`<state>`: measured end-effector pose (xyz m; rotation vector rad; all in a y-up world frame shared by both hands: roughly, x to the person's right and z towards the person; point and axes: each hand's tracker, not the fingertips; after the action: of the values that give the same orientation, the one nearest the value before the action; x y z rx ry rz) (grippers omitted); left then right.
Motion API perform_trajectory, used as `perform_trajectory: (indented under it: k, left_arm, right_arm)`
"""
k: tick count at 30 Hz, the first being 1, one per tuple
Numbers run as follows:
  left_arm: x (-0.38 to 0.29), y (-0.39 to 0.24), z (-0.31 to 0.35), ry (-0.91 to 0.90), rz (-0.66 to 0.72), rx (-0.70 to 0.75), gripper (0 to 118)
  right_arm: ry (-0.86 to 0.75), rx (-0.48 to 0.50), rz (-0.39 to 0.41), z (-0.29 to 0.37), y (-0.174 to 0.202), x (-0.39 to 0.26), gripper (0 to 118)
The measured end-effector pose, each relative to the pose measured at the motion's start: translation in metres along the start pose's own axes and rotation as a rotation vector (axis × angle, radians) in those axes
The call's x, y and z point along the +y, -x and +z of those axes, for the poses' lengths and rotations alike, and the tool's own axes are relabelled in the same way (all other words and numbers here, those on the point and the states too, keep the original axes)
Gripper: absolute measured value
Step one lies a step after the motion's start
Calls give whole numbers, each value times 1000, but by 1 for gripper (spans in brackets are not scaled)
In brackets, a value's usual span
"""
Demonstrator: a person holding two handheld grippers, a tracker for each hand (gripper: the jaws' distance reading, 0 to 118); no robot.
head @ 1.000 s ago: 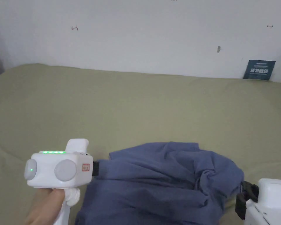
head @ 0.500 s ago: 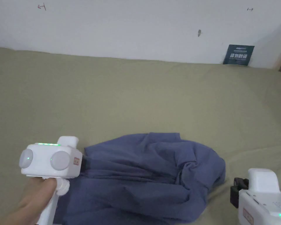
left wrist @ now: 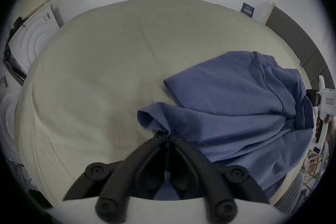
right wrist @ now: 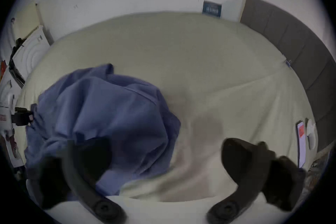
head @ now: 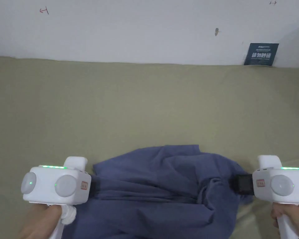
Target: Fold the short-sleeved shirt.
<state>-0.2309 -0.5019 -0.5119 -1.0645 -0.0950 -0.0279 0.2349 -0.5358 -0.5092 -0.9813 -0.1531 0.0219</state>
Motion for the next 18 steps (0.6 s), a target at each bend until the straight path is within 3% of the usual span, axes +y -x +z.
perform_trajectory:
  k: [1, 3, 4, 6, 12, 18]
  left_arm:
    - [1, 0, 0, 0, 3, -1, 3]
    - [6, 11, -10, 6, 15, -10, 3]
    - [8, 12, -7, 7, 22, -14, 3]
    - [8, 20, 2, -6, 33, -21, 3]
    - [24, 55, 86, -179, 95, -5, 3]
    - [34, 77, 193, -344, 112, 83, 3]
  right_arm:
    - [-8, 29, -7, -1, -1, -4, 82]
    - [-17, 116, -21, 4, -2, 4, 26]
    - [-45, 134, -28, 12, -1, 2, 7]
    - [-81, 100, -28, 31, 2, 2, 7]
    - [-229, 125, -93, 110, -28, 16, 7]
    - [-400, 132, -70, 209, -30, 28, 7]
